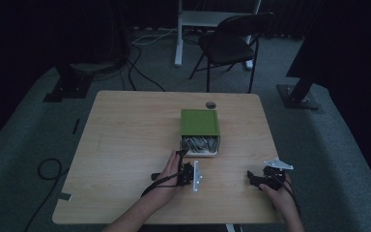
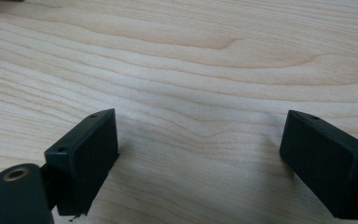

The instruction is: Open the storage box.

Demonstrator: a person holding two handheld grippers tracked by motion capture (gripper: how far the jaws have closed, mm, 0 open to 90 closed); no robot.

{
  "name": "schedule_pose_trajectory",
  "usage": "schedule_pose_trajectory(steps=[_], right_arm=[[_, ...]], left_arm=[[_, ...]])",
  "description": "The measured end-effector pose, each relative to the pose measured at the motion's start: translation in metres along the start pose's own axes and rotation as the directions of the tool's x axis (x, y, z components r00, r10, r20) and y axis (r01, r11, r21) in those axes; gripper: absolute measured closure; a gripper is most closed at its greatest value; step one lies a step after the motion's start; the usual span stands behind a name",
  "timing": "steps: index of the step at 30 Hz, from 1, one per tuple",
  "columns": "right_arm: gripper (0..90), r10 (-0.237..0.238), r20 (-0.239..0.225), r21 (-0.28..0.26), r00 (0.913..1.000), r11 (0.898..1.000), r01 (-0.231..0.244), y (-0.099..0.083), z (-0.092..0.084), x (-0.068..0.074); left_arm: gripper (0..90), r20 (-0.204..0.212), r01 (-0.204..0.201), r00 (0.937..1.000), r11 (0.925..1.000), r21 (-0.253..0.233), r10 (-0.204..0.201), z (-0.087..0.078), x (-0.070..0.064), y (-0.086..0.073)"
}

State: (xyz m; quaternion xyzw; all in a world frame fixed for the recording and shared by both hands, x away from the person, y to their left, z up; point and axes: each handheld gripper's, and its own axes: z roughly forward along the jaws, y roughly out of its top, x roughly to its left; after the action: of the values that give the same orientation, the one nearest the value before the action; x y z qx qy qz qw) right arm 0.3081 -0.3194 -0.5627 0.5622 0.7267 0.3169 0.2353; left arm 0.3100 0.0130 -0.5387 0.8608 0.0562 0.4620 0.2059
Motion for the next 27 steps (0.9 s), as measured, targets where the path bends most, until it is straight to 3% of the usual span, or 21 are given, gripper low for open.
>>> schedule_pose_trajectory(steps=[3,9,11,12,16,21,27], right_arm=[[11.0,0.000,0.000,0.000,1.0000,1.000,0.000,0.000,0.000,0.000],[11.0,0.000,0.000,0.000,1.0000,1.000,0.000,0.000,0.000,0.000],[11.0,0.000,0.000,0.000,1.0000,1.000,0.000,0.000,0.000,0.000],[11.1,0.000,0.000,0.000,1.0000,1.000,0.000,0.000,0.000,0.000],[11.1,0.000,0.000,0.000,1.0000,1.000,0.000,0.000,0.000,0.000],[11.1,0.000,0.000,0.000,1.0000,1.000,0.000,0.000,0.000,0.000],[11.1,-0.001,-0.002,0.001,1.0000,1.000,0.001,0.000,0.000,0.000]], left_arm=[[29.8,0.001,-0.008,1.0000,0.9999,0.014,0.008,0.003,-0.002,0.000],[34.8,-0.012,-0.069,0.9975,0.9972,0.030,0.069,0.011,-0.004,0.001],[37.0,-0.012,-0.069,0.9975,0.9972,0.030,0.069,0.011,-0.004,0.001],[39.5,-0.023,-0.089,0.9958,0.9960,-0.005,0.089,0.014,-0.005,0.003],[45.2,-0.038,-0.135,0.9901,0.9907,0.019,0.136,0.020,-0.001,0.003],[52.2,-0.043,-0.138,0.9893,0.9895,0.043,0.139,0.026,0.003,0.002],[55.5,-0.045,-0.152,0.9871,0.9878,0.032,0.153,0.031,0.002,0.001]])
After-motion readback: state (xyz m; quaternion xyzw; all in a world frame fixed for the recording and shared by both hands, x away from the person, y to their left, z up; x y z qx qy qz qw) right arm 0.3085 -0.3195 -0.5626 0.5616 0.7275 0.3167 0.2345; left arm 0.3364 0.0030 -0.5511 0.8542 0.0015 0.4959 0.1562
